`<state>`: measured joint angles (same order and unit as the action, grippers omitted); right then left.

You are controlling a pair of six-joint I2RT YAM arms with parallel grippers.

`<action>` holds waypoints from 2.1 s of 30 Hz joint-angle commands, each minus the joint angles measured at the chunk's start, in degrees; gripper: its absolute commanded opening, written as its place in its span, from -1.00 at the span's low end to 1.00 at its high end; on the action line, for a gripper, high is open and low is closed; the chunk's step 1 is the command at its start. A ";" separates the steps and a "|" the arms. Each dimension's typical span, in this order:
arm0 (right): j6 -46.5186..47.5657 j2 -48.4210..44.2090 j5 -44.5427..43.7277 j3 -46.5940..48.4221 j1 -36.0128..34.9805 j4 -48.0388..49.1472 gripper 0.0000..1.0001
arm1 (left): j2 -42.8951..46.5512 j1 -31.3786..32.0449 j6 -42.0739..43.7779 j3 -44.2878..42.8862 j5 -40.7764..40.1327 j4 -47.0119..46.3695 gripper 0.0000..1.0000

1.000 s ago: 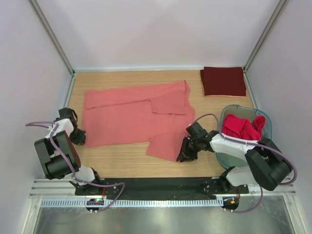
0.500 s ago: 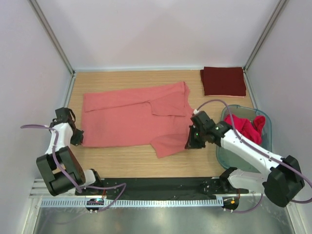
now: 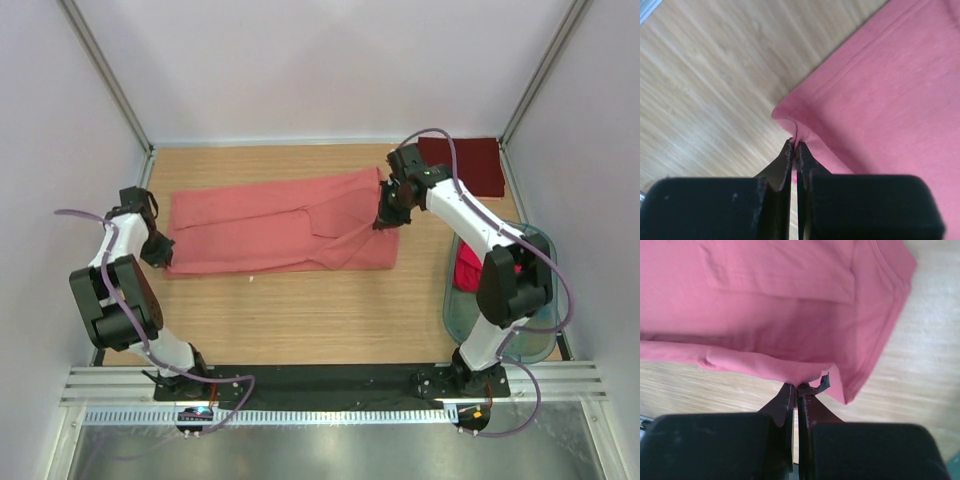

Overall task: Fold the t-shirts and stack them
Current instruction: Fold the tshirt

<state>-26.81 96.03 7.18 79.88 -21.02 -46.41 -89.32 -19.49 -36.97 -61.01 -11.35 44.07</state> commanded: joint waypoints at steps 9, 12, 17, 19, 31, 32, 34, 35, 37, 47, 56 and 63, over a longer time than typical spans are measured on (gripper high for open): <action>0.79 14.62 2.66 22.77 1.68 -2.19 -0.98 | -15.61 0.33 4.01 -19.30 2.12 2.33 -0.99; 0.62 17.34 2.14 26.72 1.94 -2.89 -0.98 | -18.52 0.24 3.57 -21.60 2.56 2.51 -1.00; 0.18 21.83 3.10 32.44 3.08 -3.42 -0.98 | -21.33 0.50 3.22 -25.03 3.01 2.68 -0.99; -0.17 22.79 3.54 33.85 3.70 -2.90 -0.98 | -22.03 0.59 3.05 -25.82 3.09 2.68 -0.98; -1.14 29.30 4.60 40.27 5.99 -2.46 -0.98 | -26.43 1.12 2.25 -32.14 5.02 2.60 -0.93; -1.23 29.56 4.95 40.27 6.25 -2.19 -0.98 | -27.30 1.12 2.17 -32.50 5.20 2.60 -0.91; -1.40 30.70 5.47 40.88 6.51 -2.02 -0.98 | -28.19 1.38 1.99 -33.90 5.20 3.12 -0.91; -1.41 31.14 5.74 41.23 6.51 -2.10 -0.98 | -29.06 1.47 1.82 -34.34 5.38 3.21 -0.90; -1.41 31.67 5.74 42.02 6.78 -1.84 -0.98 | -29.77 1.56 1.90 -35.57 5.29 3.47 -0.91; -2.72 35.63 6.18 45.54 7.57 -1.31 -0.98 | -33.20 1.82 2.25 -40.14 5.03 4.88 -0.92; -5.00 39.23 7.75 47.48 8.27 0.71 -0.90 | -36.36 1.91 2.78 -43.75 5.03 5.94 -0.82; -13.34 43.09 12.41 43.43 9.50 14.94 -0.91 | -37.24 2.08 2.96 -45.51 5.64 5.94 -0.74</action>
<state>-34.59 137.25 16.80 123.24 -12.56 -40.27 -126.56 -17.58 -34.37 -104.07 -5.93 49.78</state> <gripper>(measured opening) 0.057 0.128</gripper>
